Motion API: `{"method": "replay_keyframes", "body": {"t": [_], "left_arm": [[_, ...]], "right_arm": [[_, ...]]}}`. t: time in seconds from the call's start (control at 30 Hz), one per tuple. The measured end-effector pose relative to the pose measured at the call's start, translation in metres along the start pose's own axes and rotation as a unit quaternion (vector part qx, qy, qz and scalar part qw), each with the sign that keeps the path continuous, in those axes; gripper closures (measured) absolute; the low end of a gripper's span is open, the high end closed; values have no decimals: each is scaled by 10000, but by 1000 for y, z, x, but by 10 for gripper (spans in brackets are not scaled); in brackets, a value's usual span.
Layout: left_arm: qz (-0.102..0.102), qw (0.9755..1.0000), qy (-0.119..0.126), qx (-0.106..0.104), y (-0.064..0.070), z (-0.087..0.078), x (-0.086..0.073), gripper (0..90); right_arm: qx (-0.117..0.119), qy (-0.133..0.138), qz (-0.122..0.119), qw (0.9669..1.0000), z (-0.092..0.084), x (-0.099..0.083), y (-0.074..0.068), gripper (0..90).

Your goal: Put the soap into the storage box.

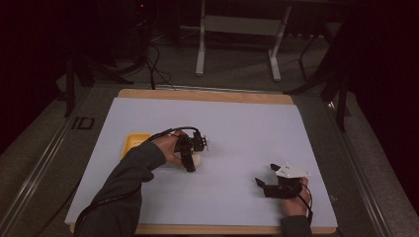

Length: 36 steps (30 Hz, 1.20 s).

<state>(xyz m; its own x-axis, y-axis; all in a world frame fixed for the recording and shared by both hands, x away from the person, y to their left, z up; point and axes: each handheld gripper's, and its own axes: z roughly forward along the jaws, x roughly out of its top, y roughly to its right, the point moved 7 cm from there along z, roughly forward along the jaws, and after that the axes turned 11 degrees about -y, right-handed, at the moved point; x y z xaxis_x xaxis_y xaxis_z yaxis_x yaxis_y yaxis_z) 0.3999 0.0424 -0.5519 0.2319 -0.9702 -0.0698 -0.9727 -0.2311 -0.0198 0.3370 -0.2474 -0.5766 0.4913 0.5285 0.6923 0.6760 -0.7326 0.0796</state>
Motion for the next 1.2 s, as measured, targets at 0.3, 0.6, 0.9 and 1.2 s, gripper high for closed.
{"method": "replay_keyframes", "body": {"t": [0.3,0.6,0.9,1.2], "left_arm": [[-70,10000,13,27,-5,-4,-6,252],[-188,9998,13,78,-12,-12,-14,253],[-296,9995,-16,143,-19,-19,-22,252],[-344,9992,-86,183,-22,-20,-28,253]], "right_arm": [[-4,2,2,10000,0,0,0,189],[-11,12,10,10000,0,0,0,189],[-10,7,11,10000,0,0,0,188],[-8,6,15,10000,0,0,0,188]]}}
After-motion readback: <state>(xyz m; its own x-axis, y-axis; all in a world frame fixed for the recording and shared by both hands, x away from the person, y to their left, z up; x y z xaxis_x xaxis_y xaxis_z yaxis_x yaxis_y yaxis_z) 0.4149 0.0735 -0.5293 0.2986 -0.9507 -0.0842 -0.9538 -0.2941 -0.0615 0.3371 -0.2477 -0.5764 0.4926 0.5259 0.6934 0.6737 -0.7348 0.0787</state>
